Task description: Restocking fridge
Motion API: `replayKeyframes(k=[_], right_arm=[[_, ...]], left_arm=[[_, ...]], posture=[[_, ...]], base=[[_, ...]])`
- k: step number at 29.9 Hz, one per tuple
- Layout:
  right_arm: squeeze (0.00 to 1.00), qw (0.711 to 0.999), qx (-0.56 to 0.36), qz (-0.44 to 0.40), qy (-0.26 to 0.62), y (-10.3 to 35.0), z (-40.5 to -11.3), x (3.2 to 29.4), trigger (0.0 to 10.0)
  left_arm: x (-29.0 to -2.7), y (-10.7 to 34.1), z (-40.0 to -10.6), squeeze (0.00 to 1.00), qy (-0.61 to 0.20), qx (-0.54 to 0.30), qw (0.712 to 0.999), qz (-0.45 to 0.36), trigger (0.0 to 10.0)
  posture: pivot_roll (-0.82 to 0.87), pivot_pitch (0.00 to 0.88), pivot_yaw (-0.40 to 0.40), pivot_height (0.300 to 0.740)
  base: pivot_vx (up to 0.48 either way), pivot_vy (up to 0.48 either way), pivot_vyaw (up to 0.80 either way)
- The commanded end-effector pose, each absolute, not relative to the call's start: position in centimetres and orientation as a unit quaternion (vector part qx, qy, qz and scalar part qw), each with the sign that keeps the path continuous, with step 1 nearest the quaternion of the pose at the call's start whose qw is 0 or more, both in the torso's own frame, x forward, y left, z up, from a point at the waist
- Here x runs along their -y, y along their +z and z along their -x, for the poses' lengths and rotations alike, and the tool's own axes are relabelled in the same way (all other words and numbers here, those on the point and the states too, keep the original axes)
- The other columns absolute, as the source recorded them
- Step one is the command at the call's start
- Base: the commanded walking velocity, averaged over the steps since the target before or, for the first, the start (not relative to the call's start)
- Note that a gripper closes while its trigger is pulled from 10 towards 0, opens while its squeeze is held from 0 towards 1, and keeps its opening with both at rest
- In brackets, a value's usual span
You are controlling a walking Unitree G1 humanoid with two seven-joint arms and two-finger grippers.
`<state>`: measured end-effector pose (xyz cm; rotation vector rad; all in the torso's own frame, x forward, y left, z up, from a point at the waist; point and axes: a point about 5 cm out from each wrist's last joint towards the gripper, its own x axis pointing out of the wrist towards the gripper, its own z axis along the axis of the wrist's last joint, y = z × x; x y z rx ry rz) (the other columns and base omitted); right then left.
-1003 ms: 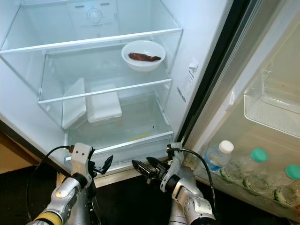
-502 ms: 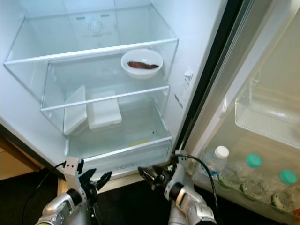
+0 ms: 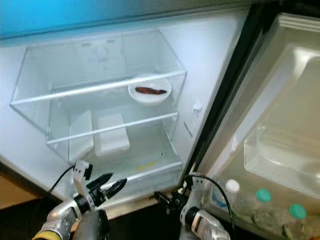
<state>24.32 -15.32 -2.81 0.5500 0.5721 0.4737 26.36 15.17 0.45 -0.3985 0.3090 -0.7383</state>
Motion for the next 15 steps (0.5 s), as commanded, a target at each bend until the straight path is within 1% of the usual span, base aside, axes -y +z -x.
replayKeyframes(k=[1, 2, 5, 10, 12, 15], right_arm=[[0.00, 0.892, -0.292, -0.267, 0.219, -3.55, -23.53, 15.48, 10.0], [0.00, 0.892, -0.292, -0.267, 0.219, -3.57, -23.51, 15.49, 10.0], [0.00, 0.891, -0.293, -0.268, 0.218, -3.64, -23.45, 15.46, 10.0], [0.00, 0.891, -0.293, -0.268, 0.219, -3.70, -23.52, 15.23, 10.0], [0.00, 0.879, -0.282, -0.297, 0.244, -3.43, -23.55, 14.71, 10.0], [0.00, 0.874, -0.278, -0.305, 0.256, -3.32, -23.54, 14.58, 10.0]], left_arm=[[-14.17, 0.42, -26.14, 0.00, -0.382, -0.157, 0.888, 0.200, 10.0], [-14.06, 0.48, -26.19, 0.00, -0.385, -0.157, 0.887, 0.200, 10.0], [-13.58, 0.69, -26.31, 0.00, -0.396, -0.154, 0.884, 0.194, 10.0], [-13.59, 0.52, -26.29, 0.00, -0.393, -0.161, 0.887, 0.183, 10.0], [-13.90, 0.09, -25.93, 0.00, -0.392, -0.174, 0.886, 0.174, 10.0], [-14.01, -0.04, -25.64, 0.00, -0.397, -0.179, 0.884, 0.170, 10.0]], posture=[[0.00, 0.117, 0.021, 0.589], [0.00, 0.117, 0.021, 0.589], [0.00, 0.117, 0.022, 0.589], [0.00, 0.117, 0.025, 0.589], [0.00, 0.115, 0.027, 0.589], [0.00, 0.116, 0.026, 0.604]], base=[[0.000, 0.000, 0.00], [0.000, 0.000, 0.00], [-0.480, 0.000, 0.00], [0.000, 0.000, 0.00], [0.000, 0.000, 0.00], [0.000, 0.000, 0.00]])
